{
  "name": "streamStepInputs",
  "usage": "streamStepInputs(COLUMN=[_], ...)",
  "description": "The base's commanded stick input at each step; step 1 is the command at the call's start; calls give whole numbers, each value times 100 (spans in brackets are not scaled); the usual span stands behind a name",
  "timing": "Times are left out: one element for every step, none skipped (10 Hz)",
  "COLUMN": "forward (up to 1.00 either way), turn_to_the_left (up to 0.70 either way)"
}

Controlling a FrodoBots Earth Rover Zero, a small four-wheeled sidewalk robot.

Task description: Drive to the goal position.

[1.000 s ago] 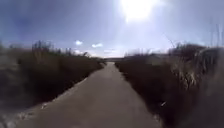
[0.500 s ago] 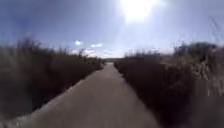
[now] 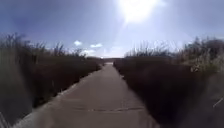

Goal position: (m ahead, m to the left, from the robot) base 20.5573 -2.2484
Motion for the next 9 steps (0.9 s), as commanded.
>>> streamStepInputs(forward=[85, 85, 85, 85, 85, 85, 85, 85, 85], turn_to_the_left=[0, 0, 0, 0, 0, 0, 0, 0, 0])
